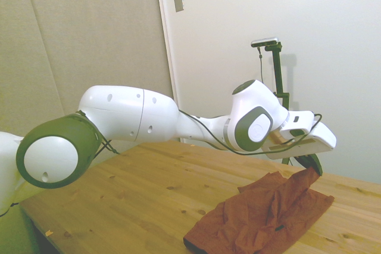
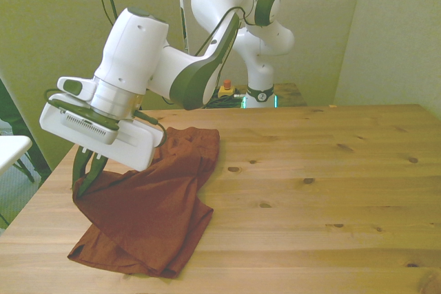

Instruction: Fold the shorts

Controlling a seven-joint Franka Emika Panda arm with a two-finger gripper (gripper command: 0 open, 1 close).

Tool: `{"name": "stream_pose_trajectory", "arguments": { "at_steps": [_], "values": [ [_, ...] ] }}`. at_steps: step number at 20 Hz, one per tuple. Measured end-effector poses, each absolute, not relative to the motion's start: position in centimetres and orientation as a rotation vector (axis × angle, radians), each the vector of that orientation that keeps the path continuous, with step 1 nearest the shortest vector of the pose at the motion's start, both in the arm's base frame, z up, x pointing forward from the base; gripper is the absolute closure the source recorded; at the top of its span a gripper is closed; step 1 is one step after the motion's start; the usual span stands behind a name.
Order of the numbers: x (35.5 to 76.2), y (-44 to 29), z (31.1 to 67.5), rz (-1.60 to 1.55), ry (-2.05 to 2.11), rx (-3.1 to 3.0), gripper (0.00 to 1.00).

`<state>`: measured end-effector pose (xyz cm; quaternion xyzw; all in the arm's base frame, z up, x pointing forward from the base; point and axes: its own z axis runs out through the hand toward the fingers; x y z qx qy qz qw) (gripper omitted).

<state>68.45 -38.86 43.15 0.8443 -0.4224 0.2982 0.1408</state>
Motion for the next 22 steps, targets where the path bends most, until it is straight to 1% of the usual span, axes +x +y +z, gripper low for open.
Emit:
{"name": "stream_pose_trajectory", "arguments": {
  "at_steps": [7,11,16,19,22],
  "values": [
    [68.6,-40.0,42.4,0.867,-1.252,2.414,0.00],
    [68.6,-38.3,42.7,0.847,-1.300,2.496,0.00],
    [66.2,-30.8,43.5,0.563,-1.343,2.711,0.00],
    [63.7,-25.3,43.8,0.353,-1.380,2.827,0.00],
    [61.3,-19.1,44.4,0.236,-1.338,2.911,0.00]
  ]
}}
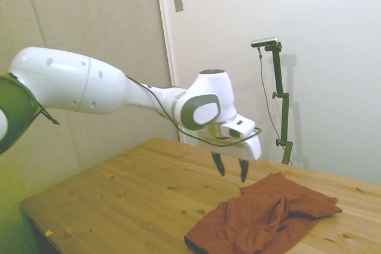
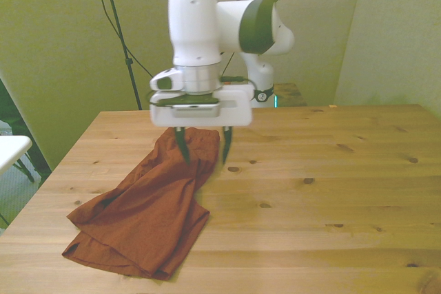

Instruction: Fold the shorts

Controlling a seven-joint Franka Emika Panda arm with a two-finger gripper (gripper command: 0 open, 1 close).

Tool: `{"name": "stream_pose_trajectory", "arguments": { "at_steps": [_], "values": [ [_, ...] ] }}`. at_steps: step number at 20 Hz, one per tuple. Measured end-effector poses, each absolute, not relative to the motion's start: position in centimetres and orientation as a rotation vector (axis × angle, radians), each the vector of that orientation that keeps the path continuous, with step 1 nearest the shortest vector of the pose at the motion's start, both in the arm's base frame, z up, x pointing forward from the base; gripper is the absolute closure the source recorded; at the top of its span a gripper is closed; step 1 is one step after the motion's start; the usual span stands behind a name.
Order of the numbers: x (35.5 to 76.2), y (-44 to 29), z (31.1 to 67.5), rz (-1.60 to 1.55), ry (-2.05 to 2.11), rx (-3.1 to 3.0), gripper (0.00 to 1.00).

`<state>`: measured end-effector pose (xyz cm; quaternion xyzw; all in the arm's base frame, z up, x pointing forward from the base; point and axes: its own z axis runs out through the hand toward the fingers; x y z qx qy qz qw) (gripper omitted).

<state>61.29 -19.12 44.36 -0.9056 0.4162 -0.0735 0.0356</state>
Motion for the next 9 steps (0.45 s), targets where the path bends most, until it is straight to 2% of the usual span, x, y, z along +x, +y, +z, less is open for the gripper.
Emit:
{"name": "stream_pose_trajectory", "arguments": {
  "at_steps": [6,9],
  "values": [
    [55.0,-10.8,42.2,-0.110,1.184,-2.798,0.00],
    [50.6,-7.4,42.9,-0.090,1.116,-2.815,0.00]
  ]
}}
